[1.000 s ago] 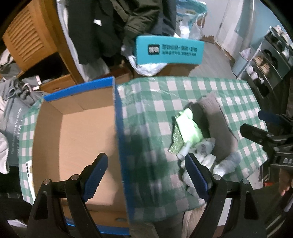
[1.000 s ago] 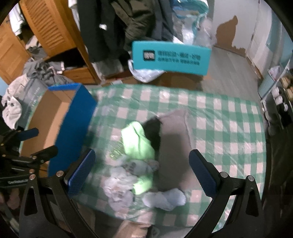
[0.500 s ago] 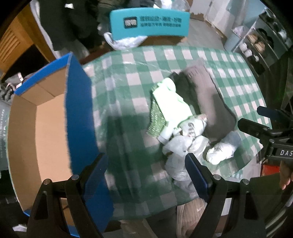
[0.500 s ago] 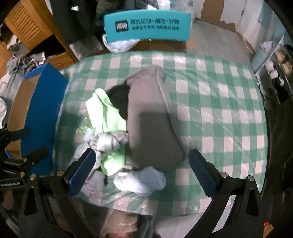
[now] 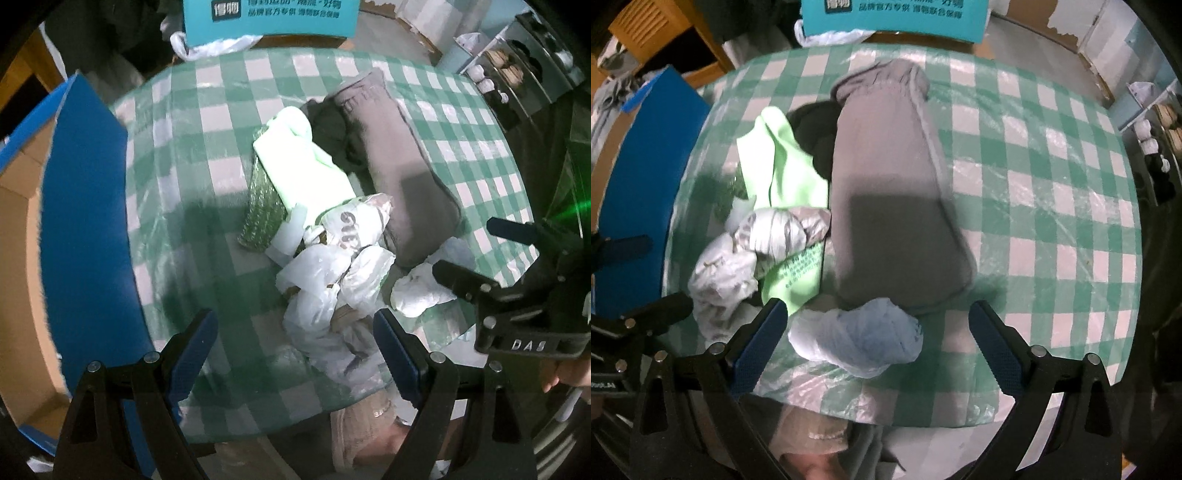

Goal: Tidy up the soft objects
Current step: 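Lower the right tool and grasp the white sock bundle while the left tool lowers to the plastic bags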

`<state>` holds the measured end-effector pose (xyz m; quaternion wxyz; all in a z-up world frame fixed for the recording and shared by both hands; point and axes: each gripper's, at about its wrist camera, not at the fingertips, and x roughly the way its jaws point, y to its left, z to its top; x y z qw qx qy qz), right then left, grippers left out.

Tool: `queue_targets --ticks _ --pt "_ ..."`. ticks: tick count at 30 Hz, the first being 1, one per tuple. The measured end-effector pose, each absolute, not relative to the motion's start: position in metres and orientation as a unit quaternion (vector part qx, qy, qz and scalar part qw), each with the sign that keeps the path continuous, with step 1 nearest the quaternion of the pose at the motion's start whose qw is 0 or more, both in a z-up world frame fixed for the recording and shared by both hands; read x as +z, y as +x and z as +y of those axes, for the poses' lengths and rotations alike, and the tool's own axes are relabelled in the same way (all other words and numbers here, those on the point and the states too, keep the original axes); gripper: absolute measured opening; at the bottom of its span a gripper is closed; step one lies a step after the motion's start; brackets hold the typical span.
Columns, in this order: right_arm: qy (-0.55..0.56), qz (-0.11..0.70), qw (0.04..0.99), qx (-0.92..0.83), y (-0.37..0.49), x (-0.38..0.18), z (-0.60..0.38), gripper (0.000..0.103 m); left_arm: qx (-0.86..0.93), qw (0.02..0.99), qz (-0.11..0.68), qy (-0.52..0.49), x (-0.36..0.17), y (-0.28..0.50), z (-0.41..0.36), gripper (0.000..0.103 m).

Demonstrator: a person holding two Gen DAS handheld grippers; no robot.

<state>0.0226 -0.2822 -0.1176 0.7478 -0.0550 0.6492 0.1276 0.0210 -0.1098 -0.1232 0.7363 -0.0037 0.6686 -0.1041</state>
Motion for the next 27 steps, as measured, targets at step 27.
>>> queue_targets --ticks 27 --pt "-0.106 0.676 0.713 0.155 0.010 -0.154 -0.264 0.064 -0.094 0.719 0.688 -0.033 -0.150 0.027 -0.122 0.087"
